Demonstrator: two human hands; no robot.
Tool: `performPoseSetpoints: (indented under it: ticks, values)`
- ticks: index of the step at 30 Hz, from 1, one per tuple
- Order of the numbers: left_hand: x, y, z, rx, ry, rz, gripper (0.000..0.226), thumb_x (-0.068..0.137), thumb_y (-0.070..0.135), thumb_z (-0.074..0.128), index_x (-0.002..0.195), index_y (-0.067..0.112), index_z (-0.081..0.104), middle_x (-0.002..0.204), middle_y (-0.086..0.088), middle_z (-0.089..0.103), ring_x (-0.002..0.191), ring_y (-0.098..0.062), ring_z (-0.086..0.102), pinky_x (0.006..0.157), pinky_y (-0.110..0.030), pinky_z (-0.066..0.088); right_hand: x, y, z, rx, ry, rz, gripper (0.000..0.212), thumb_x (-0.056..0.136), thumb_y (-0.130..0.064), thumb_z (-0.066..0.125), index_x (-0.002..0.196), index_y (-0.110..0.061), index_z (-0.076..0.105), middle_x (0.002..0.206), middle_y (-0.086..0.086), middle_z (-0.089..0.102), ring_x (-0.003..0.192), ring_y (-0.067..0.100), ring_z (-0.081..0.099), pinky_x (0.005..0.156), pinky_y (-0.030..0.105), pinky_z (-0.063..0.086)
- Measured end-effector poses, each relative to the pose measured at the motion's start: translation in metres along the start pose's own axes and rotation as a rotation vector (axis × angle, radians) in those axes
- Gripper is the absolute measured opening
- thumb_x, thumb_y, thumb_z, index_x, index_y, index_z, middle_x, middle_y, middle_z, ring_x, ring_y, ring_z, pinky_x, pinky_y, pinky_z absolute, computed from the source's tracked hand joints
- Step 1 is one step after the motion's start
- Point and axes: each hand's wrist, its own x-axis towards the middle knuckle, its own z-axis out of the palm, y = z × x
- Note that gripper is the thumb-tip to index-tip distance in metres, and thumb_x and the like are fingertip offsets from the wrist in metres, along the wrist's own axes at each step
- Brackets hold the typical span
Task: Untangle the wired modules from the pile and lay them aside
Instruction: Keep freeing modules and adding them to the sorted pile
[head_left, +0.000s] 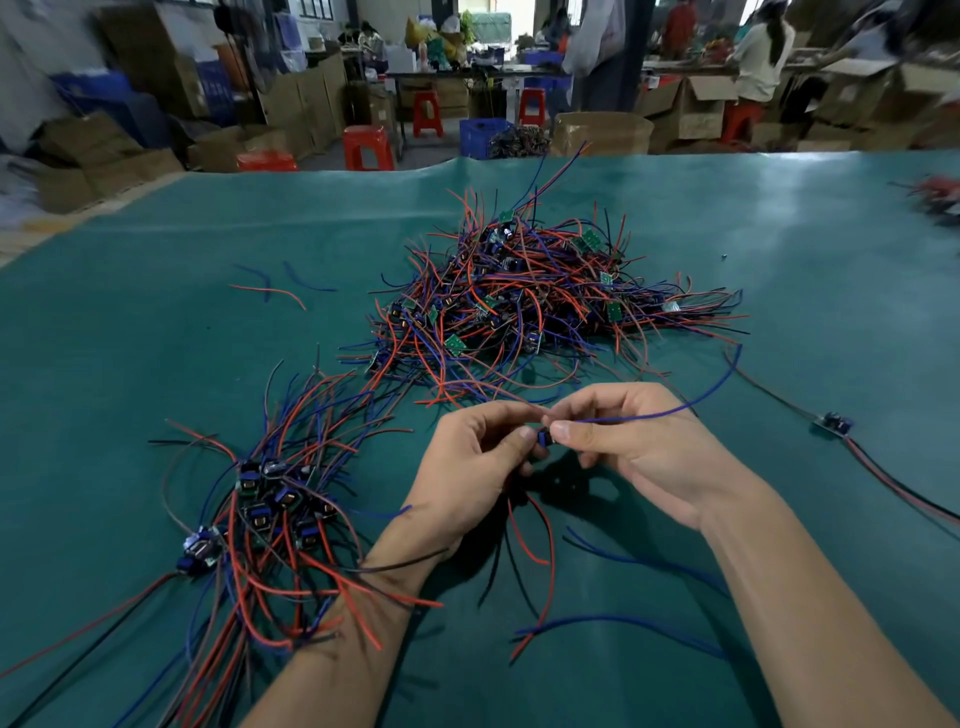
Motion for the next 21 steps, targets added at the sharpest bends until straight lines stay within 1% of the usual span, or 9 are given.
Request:
performPoseSetpoints:
  ticks: [3,5,8,11,13,16,19,21]
  values:
    - [-0.001,0.001,0.0,0.015,-0.014,-0.019,0.025,0.099,-0.001,0.055,0.095,0.018,0.072,0.068,0.003,0.069,0.054,-0.004,0.055,0.049,-0.014,0.045,-0.003,-0.002,-0.002,0.014,-0.083,0.008,0.018,0.07,-0.018,0.084,0.087,-0.014,0.081,0.086,0.008,0.074,0.076,0.011,0.064,0.061,0.02,0.047]
    - [-0.002,0.002,0.0,0.025,-0.024,-0.029,0.023,0.099,0.0,0.056,0.094,0.017,0.071,0.066,0.004,0.069,0.053,-0.004,0.054,0.046,-0.015,0.045,-0.003,-0.003,-0.001,0.031,-0.073,-0.006,0.012,0.072,-0.015,0.081,0.084,-0.014,0.079,0.081,0.005,0.071,0.073,0.01,0.062,0.059,0.02,0.047]
    - [-0.001,0.003,0.001,0.088,-0.046,-0.02,0.02,0.098,0.004,0.059,0.088,0.016,0.071,0.063,0.005,0.068,0.049,-0.004,0.051,0.047,-0.016,0.044,-0.001,-0.003,0.001,0.05,0.087,-0.084,0.01,0.075,-0.015,0.079,0.081,-0.013,0.072,0.076,0.002,0.067,0.066,0.011,0.055,0.056,0.021,0.046]
    - [-0.002,0.004,0.002,0.124,-0.07,-0.014,0.019,0.098,0.006,0.06,0.086,0.015,0.073,0.061,0.005,0.066,0.045,-0.002,0.047,0.046,-0.012,0.038,0.002,0.0,0.004,-0.026,0.208,-0.148,0.01,0.088,-0.005,0.074,0.084,-0.012,0.068,0.073,-0.001,0.067,0.065,0.011,0.056,0.057,0.021,0.048]
    - [-0.002,0.004,0.001,0.129,-0.068,-0.015,0.019,0.098,0.006,0.061,0.086,0.014,0.073,0.06,0.005,0.066,0.045,-0.002,0.047,0.046,-0.012,0.038,0.002,0.001,0.005,-0.042,0.238,-0.135,0.013,0.092,-0.002,0.071,0.084,-0.011,0.068,0.072,0.0,0.066,0.067,0.011,0.059,0.059,0.022,0.05]
    - [-0.001,0.003,0.001,0.129,-0.046,-0.02,0.019,0.096,0.008,0.063,0.081,0.016,0.073,0.061,0.003,0.067,0.046,-0.004,0.049,0.046,-0.014,0.038,0.001,0.002,0.005,-0.018,0.289,-0.079,0.015,0.091,0.004,0.069,0.086,-0.009,0.068,0.073,0.004,0.066,0.07,0.013,0.062,0.062,0.025,0.055]
    - [-0.001,0.003,0.001,0.127,-0.037,-0.022,0.017,0.094,0.01,0.066,0.08,0.016,0.073,0.062,0.001,0.069,0.048,-0.006,0.051,0.045,-0.016,0.039,0.001,0.001,0.006,0.049,0.345,-0.036,0.014,0.089,0.008,0.068,0.091,-0.005,0.07,0.075,0.007,0.067,0.072,0.014,0.066,0.067,0.028,0.059]
    - [-0.001,0.002,0.002,0.112,-0.032,-0.016,0.018,0.094,0.011,0.067,0.079,0.017,0.073,0.062,0.001,0.069,0.048,-0.007,0.051,0.045,-0.017,0.039,0.001,-0.001,0.008,0.14,0.342,-0.004,0.013,0.088,0.009,0.068,0.092,-0.003,0.072,0.077,0.008,0.069,0.07,0.014,0.067,0.066,0.026,0.059]
